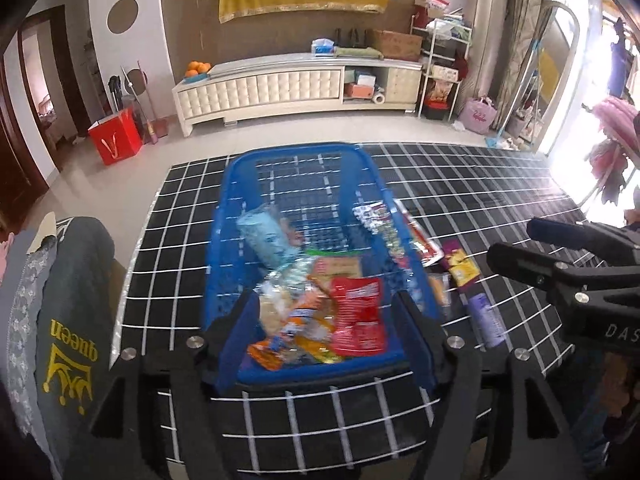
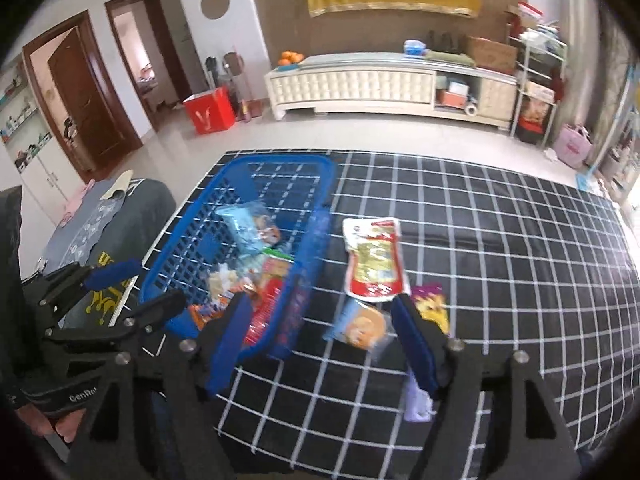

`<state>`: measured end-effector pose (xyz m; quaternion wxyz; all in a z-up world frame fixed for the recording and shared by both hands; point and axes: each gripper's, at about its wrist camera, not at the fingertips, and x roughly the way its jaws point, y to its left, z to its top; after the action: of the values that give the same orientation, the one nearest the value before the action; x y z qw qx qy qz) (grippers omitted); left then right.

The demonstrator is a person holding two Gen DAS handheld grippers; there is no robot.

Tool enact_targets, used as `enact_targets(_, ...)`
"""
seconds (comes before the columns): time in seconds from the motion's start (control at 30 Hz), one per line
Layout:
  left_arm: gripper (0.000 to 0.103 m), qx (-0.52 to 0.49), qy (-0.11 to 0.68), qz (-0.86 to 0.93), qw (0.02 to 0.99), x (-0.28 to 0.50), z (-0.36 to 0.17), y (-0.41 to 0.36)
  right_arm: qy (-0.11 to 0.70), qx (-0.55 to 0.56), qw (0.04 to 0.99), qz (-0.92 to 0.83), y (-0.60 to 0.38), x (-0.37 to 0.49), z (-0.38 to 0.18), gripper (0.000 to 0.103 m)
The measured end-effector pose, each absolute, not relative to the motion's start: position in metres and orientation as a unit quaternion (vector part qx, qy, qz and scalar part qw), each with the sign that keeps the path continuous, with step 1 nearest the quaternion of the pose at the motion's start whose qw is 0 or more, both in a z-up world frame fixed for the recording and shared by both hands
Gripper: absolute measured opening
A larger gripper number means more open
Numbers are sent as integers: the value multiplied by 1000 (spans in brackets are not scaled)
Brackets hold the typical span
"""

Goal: Organize snacks
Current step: 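Open both tools and withdraw them from the basket, then grasp the wrapped round bun with the left tool while the right tool grasps the purple chip bag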

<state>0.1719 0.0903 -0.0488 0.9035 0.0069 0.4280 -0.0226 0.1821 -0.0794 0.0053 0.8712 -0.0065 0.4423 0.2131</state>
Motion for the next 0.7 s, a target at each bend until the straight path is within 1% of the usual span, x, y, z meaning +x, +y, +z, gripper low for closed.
enact_targets(0.27, 71, -25, 434, -51, 899, 168, -53, 42, 456, 3, 871, 182, -139, 168, -3, 76)
enact_targets(0.5, 71, 21, 457, -78, 886, 173, -67, -22, 472, 28, 867, 159, -185, 164, -24, 76)
enact_targets(0.7, 71, 46, 489, -82, 867, 191, -96, -56, 496, 45, 855, 143, -213, 170, -51, 76)
